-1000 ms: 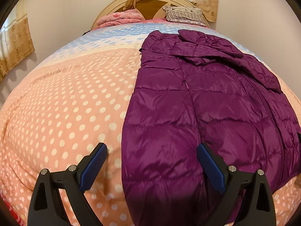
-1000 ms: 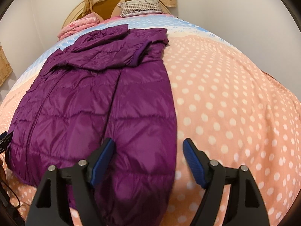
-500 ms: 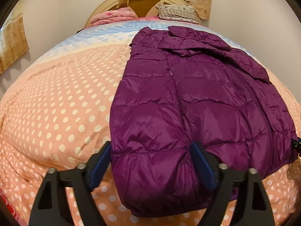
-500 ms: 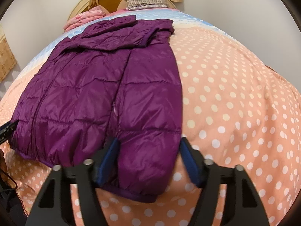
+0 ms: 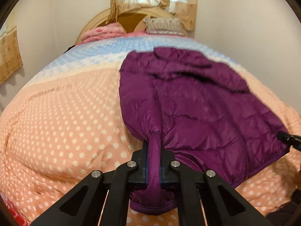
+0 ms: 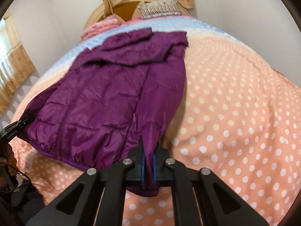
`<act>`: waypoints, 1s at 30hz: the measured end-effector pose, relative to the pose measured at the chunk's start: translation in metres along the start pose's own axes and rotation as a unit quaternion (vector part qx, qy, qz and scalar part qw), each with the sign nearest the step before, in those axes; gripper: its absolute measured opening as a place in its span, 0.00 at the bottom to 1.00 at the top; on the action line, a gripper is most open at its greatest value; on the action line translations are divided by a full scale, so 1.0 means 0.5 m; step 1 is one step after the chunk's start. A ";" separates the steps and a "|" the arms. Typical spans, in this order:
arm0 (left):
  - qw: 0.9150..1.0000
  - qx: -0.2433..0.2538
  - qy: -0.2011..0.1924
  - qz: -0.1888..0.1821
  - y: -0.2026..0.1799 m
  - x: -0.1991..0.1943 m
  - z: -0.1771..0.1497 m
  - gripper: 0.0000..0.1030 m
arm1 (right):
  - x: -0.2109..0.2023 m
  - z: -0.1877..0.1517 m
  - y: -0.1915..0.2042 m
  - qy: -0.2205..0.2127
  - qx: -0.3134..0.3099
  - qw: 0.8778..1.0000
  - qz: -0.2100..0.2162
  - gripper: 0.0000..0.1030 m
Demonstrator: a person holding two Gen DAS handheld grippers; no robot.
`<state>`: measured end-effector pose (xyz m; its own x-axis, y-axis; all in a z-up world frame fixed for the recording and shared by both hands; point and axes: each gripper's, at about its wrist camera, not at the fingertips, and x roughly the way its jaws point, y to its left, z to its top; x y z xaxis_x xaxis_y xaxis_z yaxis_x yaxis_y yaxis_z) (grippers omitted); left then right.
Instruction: Fold large clothes
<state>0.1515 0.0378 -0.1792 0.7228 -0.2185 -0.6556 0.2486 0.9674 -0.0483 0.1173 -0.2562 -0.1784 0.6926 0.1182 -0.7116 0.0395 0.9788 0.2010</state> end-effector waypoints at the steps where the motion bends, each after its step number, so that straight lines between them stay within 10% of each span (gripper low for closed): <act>1: 1.000 0.000 -0.008 -0.006 0.001 -0.016 0.006 0.05 | -0.015 0.003 0.004 -0.009 -0.003 1.000 0.005 0.07; 16: 0.985 -0.009 -0.162 -0.062 0.043 -0.337 0.122 0.04 | -0.334 0.105 0.089 -0.205 -0.048 0.975 0.066 0.07; 26: 0.992 0.029 -0.124 0.022 0.039 0.035 0.263 0.10 | -0.005 0.324 0.005 -0.183 0.042 0.981 0.048 0.07; 30: 0.994 0.003 -0.105 0.031 0.060 0.112 0.299 0.26 | 0.066 0.351 -0.036 -0.163 0.068 0.984 0.030 0.07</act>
<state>0.2960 0.0354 -0.1048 0.8552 -0.1807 -0.4859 0.2021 0.9793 -0.0084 0.2662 -0.2991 -0.0873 0.8903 0.0939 -0.4457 0.0719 0.9373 0.3411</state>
